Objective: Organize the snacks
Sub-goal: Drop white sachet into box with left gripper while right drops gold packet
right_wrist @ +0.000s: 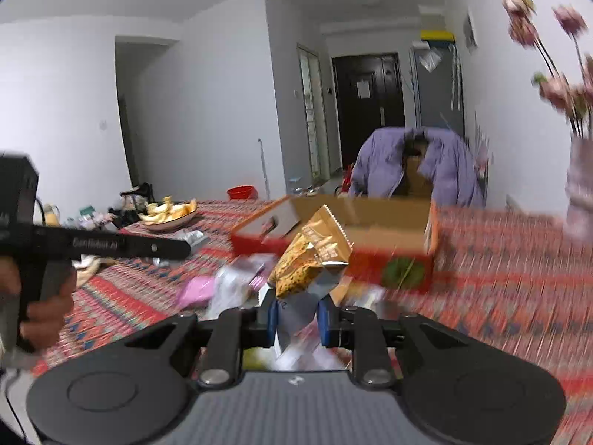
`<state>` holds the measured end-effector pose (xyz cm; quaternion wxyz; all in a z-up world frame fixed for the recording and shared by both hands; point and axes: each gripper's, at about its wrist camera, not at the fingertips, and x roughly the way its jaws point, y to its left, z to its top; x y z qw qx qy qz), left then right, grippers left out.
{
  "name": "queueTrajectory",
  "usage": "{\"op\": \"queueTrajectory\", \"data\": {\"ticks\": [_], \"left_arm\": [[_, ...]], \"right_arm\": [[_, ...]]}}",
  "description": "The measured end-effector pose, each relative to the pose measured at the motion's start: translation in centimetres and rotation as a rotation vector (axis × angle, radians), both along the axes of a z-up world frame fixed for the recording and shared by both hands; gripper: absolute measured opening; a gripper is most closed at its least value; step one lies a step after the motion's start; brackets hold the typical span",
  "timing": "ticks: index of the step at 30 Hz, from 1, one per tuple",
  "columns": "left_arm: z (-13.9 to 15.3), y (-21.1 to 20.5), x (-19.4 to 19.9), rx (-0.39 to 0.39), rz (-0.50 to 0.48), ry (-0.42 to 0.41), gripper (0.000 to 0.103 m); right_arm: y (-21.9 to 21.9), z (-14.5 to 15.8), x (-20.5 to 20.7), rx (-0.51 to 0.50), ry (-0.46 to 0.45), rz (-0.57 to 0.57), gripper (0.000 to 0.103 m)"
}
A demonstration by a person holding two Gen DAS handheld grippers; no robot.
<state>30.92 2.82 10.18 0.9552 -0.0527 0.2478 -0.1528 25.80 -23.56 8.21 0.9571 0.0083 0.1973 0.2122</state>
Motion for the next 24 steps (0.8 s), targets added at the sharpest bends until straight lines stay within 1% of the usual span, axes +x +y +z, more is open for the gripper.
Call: {"op": "queueTrajectory", "data": {"ticks": [3, 5, 6, 7, 10, 12, 13, 15, 17, 18, 19, 20, 21, 22, 24], "left_arm": [[1.8, 0.1, 5.0, 0.027, 0.012, -0.027, 0.048], [2.8, -0.1, 9.5, 0.058, 0.044, -0.032, 0.048], [3.0, -0.1, 11.4, 0.064, 0.056, -0.022, 0.048], [3.0, -0.1, 14.1, 0.072, 0.069, -0.003, 0.048], [1.5, 0.0, 20.9, 0.066, 0.064, 0.086, 0.049], [-0.3, -0.4, 24.6, 0.095, 0.062, 0.108, 0.049], [-1.5, -0.5, 26.6, 0.101, 0.09, 0.134, 0.049], [-3.6, -0.5, 29.5, 0.097, 0.106, 0.209, 0.049], [-5.2, -0.7, 31.3, 0.112, 0.127, 0.248, 0.049], [-5.5, -0.8, 31.7, 0.128, 0.135, 0.256, 0.056], [-5.7, -1.0, 31.9, 0.135, 0.139, 0.255, 0.069], [-5.8, -0.9, 32.2, 0.13, 0.151, 0.243, 0.075], [-5.8, -0.8, 32.2, 0.123, 0.16, 0.24, 0.079], [-5.8, -0.7, 32.5, 0.119, 0.15, 0.246, 0.08], [-5.4, -0.4, 32.8, 0.1, 0.115, 0.256, 0.082]], "right_arm": [[-0.8, 2.5, 4.9, 0.001, -0.002, 0.009, 0.021], [-1.1, 3.9, 9.3, 0.014, 0.014, 0.015, 0.021], [-1.4, 4.2, 11.7, 0.025, 0.037, 0.015, 0.021], [-1.6, 4.3, 14.5, 0.042, 0.073, 0.011, 0.021], [-2.0, 3.0, 22.5, 0.085, 0.191, -0.023, 0.021], [-1.7, 1.2, 28.1, 0.072, 0.265, -0.069, 0.021], [-1.4, 0.2, 30.1, 0.062, 0.299, -0.101, 0.021], [-1.1, -2.0, 33.9, 0.077, 0.374, -0.161, 0.021], [-0.5, -3.5, 36.2, 0.062, 0.415, -0.19, 0.021], [-0.2, -4.1, 37.0, 0.042, 0.424, -0.205, 0.021], [0.1, -4.6, 37.5, 0.021, 0.425, -0.217, 0.022], [0.3, -5.0, 38.2, 0.003, 0.427, -0.23, 0.025], [0.4, -5.4, 38.6, -0.01, 0.435, -0.242, 0.025], [0.5, -5.8, 38.9, -0.014, 0.445, -0.243, 0.034], [0.6, -6.0, 39.0, -0.004, 0.448, -0.228, 0.038]]}}
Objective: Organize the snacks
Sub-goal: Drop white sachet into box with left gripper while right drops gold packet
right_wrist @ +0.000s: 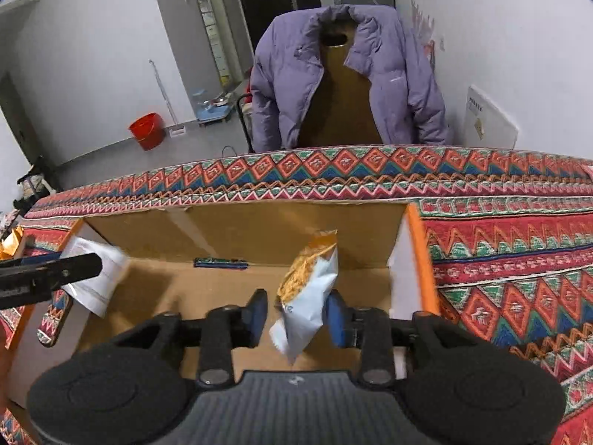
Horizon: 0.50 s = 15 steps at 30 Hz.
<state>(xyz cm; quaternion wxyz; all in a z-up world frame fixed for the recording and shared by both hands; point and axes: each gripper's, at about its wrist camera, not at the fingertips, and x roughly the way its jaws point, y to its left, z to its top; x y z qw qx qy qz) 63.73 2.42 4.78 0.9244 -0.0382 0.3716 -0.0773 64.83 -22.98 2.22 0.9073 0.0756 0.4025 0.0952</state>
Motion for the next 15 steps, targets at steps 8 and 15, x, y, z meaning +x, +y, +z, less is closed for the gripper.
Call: {"op": "queueTrajectory", "data": {"ticks": [8, 15], "left_arm": [[3.0, 1.5, -1.3, 0.011, 0.019, -0.042, 0.084], [8.4, 1.9, -6.9, 0.014, -0.014, -0.106, 0.09]], "right_arm": [[0.9, 4.8, -2.2, -0.073, -0.117, 0.042, 0.074], [0.1, 10.2, -7.5, -0.125, -0.189, 0.072, 0.077]]}}
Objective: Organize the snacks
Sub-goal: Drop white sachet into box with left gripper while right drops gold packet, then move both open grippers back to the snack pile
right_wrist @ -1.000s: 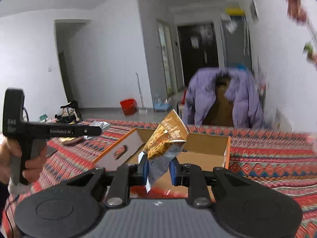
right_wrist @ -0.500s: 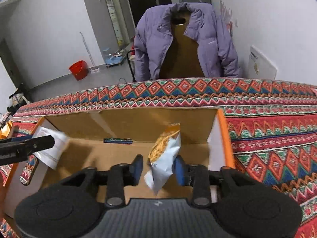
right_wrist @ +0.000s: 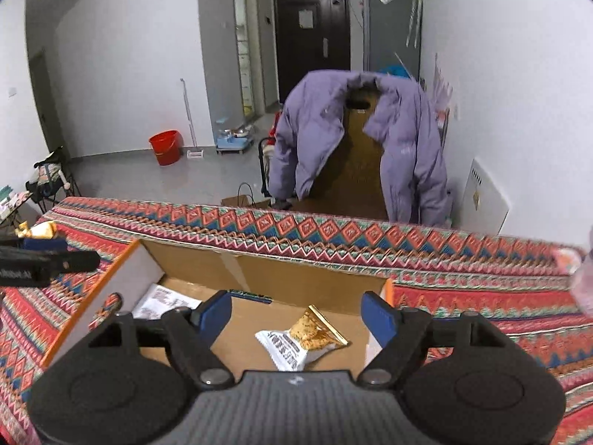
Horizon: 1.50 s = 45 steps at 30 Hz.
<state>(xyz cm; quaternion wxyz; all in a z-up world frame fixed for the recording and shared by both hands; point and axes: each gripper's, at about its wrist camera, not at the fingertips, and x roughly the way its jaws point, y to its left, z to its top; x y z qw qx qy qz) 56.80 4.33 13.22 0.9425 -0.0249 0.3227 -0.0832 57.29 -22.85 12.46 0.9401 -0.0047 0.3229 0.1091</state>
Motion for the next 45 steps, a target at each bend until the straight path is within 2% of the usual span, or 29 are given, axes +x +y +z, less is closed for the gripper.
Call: {"op": "queueTrajectory", "data": {"ticks": [3, 6, 11, 17, 22, 27, 31, 34, 37, 41, 45], "left_arm": [[1.9, 0.0, -3.2, -0.01, -0.017, -0.011, 0.091], [3.3, 0.3, -7.7, -0.021, -0.045, -0.046, 0.097], [3.6, 0.4, -15.2, -0.026, -0.076, -0.117, 0.098], [1.5, -0.1, -26.0, 0.014, -0.069, -0.24, 0.1], [-0.7, 0.0, -33.5, -0.03, -0.068, -0.298, 0.103], [-3.9, 0.2, -39.6, -0.062, 0.006, -0.325, 0.103], [-6.1, 0.6, -42.2, -0.076, 0.048, -0.27, 0.103], [-7.4, 0.8, -43.5, -0.061, 0.061, -0.234, 0.103], [-8.4, 0.9, -44.2, -0.05, 0.055, -0.212, 0.103], [-8.8, 0.9, -44.3, -0.044, 0.041, -0.205, 0.103], [-8.9, 0.6, -43.7, -0.031, 0.04, -0.205, 0.103]], "right_arm": [[-0.6, 1.7, -3.5, 0.0, -0.029, 0.015, 0.083], [-1.1, 2.8, -7.6, -0.014, -0.066, 0.038, 0.087], [-1.9, 3.2, -15.1, -0.029, -0.13, 0.077, 0.089], [-1.9, 1.7, -24.5, -0.029, -0.227, 0.137, 0.093], [-1.2, -0.5, -32.4, -0.024, -0.309, 0.171, 0.095], [-0.1, -3.2, -39.2, -0.066, -0.384, 0.154, 0.097], [0.7, -5.7, -43.1, -0.09, -0.389, 0.151, 0.097], [0.8, -7.7, -44.7, -0.029, -0.357, 0.122, 0.098], [1.2, -9.2, -45.3, 0.033, -0.321, 0.14, 0.098], [2.2, -10.1, -45.6, -0.01, -0.309, 0.141, 0.098], [2.5, -10.6, -45.3, 0.01, -0.288, 0.142, 0.098]]}}
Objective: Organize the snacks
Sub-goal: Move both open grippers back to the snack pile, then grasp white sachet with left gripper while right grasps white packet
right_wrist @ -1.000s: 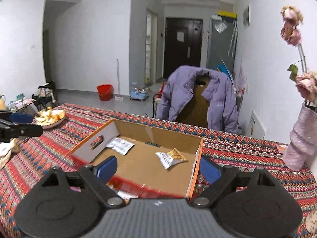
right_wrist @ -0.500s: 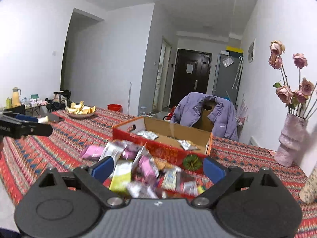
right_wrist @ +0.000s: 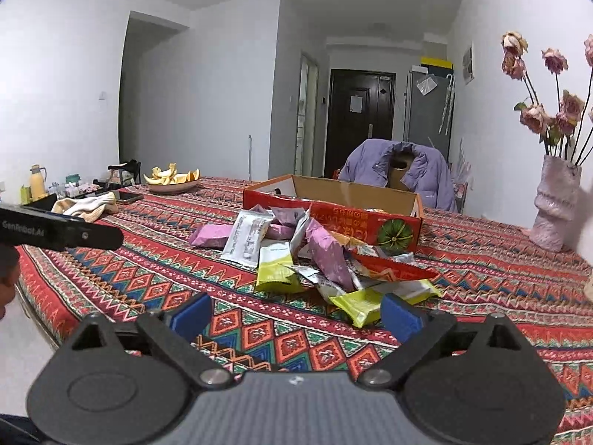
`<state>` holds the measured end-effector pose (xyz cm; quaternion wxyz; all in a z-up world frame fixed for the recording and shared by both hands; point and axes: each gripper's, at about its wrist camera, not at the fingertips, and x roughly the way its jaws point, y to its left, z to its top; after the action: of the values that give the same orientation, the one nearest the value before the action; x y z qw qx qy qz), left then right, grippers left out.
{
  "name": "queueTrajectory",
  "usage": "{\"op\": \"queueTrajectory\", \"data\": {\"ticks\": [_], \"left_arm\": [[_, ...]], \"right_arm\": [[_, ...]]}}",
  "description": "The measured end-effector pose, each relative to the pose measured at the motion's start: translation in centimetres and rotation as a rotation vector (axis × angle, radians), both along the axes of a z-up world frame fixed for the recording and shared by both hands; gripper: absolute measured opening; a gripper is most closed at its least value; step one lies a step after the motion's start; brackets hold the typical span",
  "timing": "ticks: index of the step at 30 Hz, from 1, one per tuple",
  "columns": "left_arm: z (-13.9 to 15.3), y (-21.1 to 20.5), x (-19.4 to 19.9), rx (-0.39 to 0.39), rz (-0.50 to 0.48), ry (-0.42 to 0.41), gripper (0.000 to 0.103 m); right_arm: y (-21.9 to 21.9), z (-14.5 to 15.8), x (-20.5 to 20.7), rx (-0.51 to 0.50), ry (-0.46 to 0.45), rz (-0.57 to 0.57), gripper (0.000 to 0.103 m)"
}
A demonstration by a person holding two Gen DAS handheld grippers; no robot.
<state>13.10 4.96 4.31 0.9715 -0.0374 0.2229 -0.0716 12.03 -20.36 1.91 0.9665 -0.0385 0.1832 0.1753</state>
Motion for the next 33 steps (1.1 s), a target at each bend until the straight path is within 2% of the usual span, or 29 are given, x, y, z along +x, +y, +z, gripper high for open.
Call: {"op": "queueTrajectory", "data": {"ticks": [8, 17, 22, 25, 33], "left_arm": [[-0.8, -1.1, 2.9, 0.037, -0.024, 0.027, 0.103], [-1.5, -1.6, 7.8, 0.047, -0.047, 0.076, 0.103], [-2.2, -2.4, 11.6, 0.062, -0.059, 0.113, 0.102], [-2.8, -3.0, 14.1, 0.071, -0.062, 0.116, 0.1], [-4.4, -3.9, 20.7, 0.087, -0.057, 0.11, 0.091]], "right_arm": [[-0.5, -0.3, 2.9, 0.042, 0.062, -0.026, 0.097], [-1.9, 0.0, 6.7, 0.115, 0.09, -0.084, 0.095], [-1.8, -0.2, 9.4, 0.189, 0.136, -0.061, 0.087], [-1.2, -0.7, 11.3, 0.223, 0.171, -0.058, 0.08], [-0.1, -3.5, 16.7, 0.411, 0.351, -0.073, 0.079]]}}
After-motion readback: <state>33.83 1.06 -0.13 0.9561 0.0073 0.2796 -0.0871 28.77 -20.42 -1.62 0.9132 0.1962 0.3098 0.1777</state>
